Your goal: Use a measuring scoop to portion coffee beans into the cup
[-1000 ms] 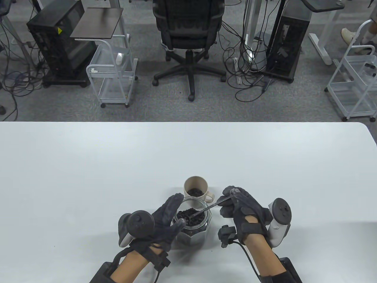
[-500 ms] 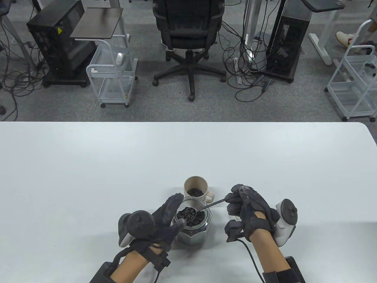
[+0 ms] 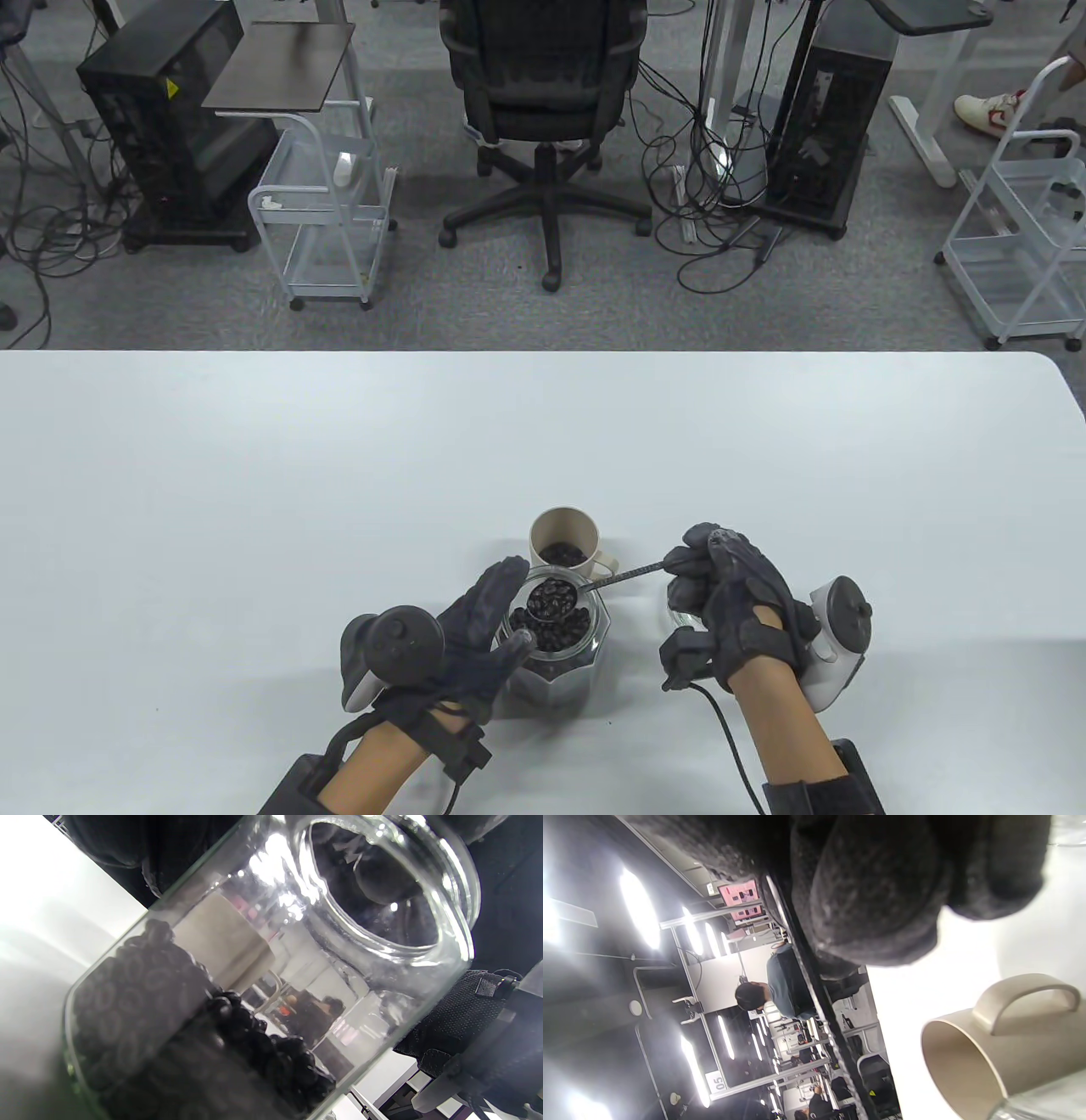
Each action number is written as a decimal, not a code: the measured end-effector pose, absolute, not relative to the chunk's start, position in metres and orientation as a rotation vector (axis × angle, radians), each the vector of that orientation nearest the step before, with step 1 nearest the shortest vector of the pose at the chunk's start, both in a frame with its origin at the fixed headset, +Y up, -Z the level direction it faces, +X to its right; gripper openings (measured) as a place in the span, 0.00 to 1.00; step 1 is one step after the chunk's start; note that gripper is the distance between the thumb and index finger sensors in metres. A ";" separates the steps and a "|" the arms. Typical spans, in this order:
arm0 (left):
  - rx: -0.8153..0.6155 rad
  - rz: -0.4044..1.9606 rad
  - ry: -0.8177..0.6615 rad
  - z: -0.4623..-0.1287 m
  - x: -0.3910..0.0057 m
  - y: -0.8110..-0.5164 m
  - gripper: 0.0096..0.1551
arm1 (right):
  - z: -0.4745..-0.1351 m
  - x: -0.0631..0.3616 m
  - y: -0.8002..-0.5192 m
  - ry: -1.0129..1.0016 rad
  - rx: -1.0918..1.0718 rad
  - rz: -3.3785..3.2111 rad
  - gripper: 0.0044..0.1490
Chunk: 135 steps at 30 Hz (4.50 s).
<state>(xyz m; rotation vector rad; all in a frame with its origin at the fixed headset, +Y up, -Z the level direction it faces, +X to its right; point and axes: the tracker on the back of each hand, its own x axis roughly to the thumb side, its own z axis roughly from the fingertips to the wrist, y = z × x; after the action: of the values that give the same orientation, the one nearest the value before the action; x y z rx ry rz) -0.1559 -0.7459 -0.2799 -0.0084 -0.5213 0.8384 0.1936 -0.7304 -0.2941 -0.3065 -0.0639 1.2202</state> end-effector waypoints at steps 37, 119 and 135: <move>-0.011 0.838 -0.522 -0.280 -0.156 -0.746 0.52 | -0.294 0.184 -0.734 -0.221 -0.285 1.348 0.27; -0.018 0.820 -0.514 -0.281 -0.158 -0.745 0.52 | -0.273 0.106 -0.681 -0.481 0.711 2.063 0.24; -0.018 0.821 -0.512 -0.280 -0.158 -0.745 0.52 | -0.288 0.131 -0.705 -0.184 0.173 1.744 0.24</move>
<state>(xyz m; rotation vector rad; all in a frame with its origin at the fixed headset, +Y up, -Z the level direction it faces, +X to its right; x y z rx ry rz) -0.1576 -0.7451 -0.2805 -0.0177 -0.5123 0.8206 0.1310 -0.7053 -0.2878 0.1735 -0.1842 1.7438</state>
